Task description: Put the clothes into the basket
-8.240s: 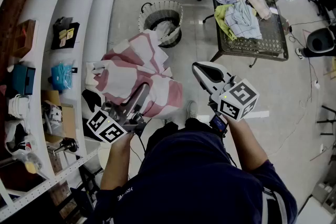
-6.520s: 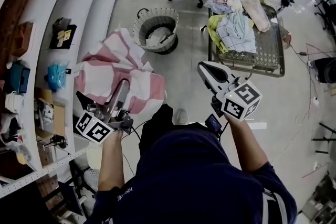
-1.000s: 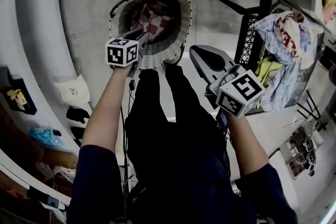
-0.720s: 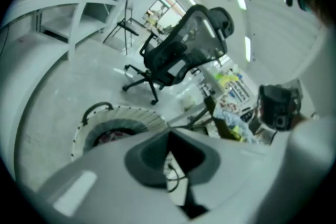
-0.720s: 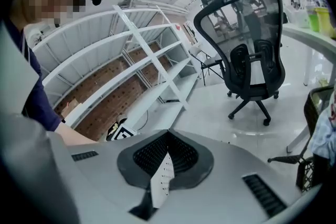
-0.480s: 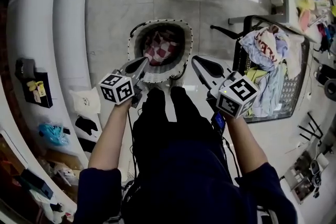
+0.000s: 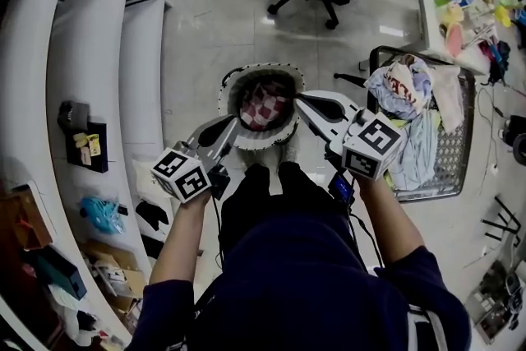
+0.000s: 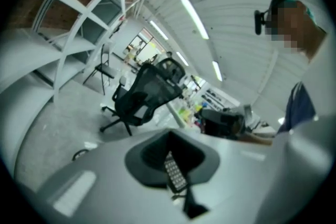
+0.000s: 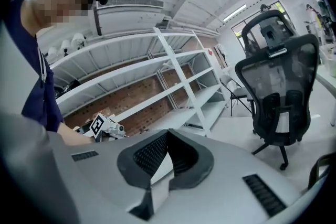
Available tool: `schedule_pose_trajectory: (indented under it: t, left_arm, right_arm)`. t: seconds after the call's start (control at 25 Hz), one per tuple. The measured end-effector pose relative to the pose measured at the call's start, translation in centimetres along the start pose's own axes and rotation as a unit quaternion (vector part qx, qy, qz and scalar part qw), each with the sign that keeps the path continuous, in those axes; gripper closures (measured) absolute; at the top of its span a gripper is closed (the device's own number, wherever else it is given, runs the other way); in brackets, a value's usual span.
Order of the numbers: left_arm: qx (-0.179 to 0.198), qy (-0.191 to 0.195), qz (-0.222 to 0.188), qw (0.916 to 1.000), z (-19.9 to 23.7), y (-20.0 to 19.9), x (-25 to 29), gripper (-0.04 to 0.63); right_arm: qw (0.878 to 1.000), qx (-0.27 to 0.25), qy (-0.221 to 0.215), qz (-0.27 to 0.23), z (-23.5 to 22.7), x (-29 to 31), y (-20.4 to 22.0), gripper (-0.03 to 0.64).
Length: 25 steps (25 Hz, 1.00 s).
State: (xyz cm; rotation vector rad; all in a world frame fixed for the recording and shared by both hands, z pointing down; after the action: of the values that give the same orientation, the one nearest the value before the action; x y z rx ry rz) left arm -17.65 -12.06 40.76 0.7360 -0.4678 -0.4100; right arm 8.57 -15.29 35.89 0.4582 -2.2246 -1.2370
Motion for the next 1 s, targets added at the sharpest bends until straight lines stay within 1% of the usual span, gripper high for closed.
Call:
schedule_pose_trajectory:
  t: [0.16,0.24,0.4,0.56,0.72,1.0]
  left_arm:
    - [0.021,-0.004,-0.032,0.9993,-2.6,-2.2,-0.7,0.592]
    - [0.031,-0.004,-0.041,0.9986,-3.6,-2.8,-0.8,0.592]
    - [0.066,-0.011,-0.040,0.9970,-5.4,-3.9,-1.2,0.592]
    - [0.086,-0.016,-0.046,0.9951,-6.4,-4.8,-1.9,0.592]
    - [0.117,-0.027,-0.031,0.9923,-7.1,-5.3,-2.4,0.592]
    - [0.139,-0.029,-0.026,0.9895,-7.5,-6.0,-3.1,0.592]
  right_arm:
    - [1.000,-0.018,-0.021,-0.011,1.5,-0.6,-1.4,0.611]
    - [0.999,-0.019,-0.034,-0.013,2.0,-0.8,-1.8,0.611]
    - [0.998,-0.017,-0.051,-0.021,2.8,-1.0,-2.2,0.611]
    - [0.998,-0.022,-0.061,-0.023,3.4,-0.8,-2.5,0.611]
    - [0.997,-0.025,-0.072,-0.022,4.1,-0.2,-2.7,0.611]
    - [0.996,-0.029,-0.080,-0.018,4.9,0.7,-2.9,0.611]
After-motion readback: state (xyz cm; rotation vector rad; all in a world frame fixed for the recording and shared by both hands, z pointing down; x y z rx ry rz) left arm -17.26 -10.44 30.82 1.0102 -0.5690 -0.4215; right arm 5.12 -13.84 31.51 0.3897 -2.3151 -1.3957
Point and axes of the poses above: the fingertips, and each gripper's own axes: x forward along the fingers, z to its left, y out of its underside, the point moved 9 cm from there along -x, backward along the fingers, and after that the axes turned 4 degrees about y, right-handed, at the moved point
